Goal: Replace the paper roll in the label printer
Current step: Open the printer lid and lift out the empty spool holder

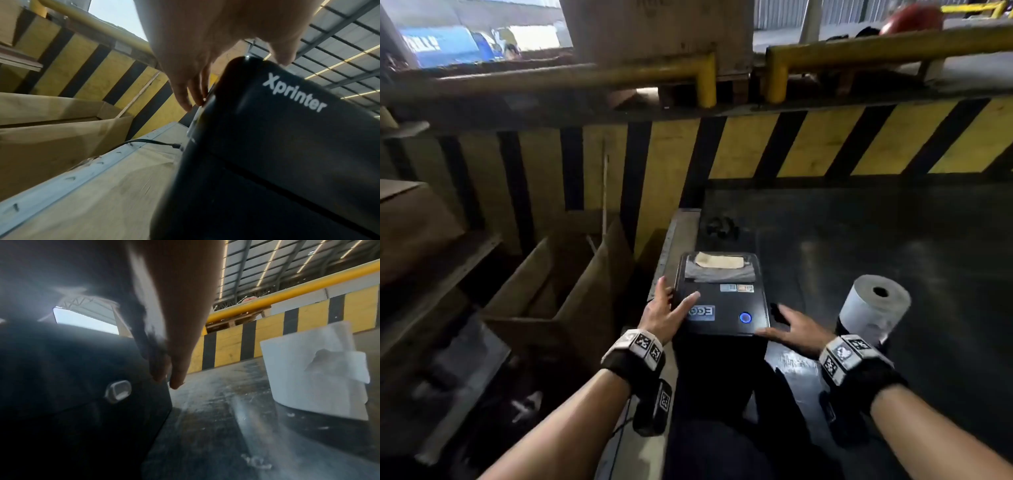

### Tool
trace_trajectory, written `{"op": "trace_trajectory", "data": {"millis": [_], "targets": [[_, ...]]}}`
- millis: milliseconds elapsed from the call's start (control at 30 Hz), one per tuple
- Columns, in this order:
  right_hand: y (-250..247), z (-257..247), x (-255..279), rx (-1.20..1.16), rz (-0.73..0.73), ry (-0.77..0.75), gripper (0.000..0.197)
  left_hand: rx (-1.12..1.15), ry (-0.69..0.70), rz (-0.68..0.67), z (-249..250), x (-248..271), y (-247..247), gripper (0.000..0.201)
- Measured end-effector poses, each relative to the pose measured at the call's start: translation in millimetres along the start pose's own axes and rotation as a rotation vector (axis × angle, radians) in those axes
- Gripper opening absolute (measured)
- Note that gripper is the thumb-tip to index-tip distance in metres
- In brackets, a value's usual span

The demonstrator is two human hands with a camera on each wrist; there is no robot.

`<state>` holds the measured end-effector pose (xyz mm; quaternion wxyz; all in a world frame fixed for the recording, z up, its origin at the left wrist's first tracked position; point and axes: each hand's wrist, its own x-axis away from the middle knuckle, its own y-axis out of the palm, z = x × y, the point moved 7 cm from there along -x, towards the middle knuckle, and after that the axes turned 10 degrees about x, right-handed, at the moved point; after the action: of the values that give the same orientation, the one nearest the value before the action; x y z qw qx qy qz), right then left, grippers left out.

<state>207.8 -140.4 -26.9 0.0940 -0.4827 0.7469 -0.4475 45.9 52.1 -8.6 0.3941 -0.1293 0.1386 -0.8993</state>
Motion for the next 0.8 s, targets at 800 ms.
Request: {"op": "trace_trajectory", "data": {"millis": [800], "targets": [[16.6,-3.9,8.3,-0.014,0.203,-0.079,0.077,-0.328,0.066,-0.192,-14.9,25.8,5.2,0.074]]}}
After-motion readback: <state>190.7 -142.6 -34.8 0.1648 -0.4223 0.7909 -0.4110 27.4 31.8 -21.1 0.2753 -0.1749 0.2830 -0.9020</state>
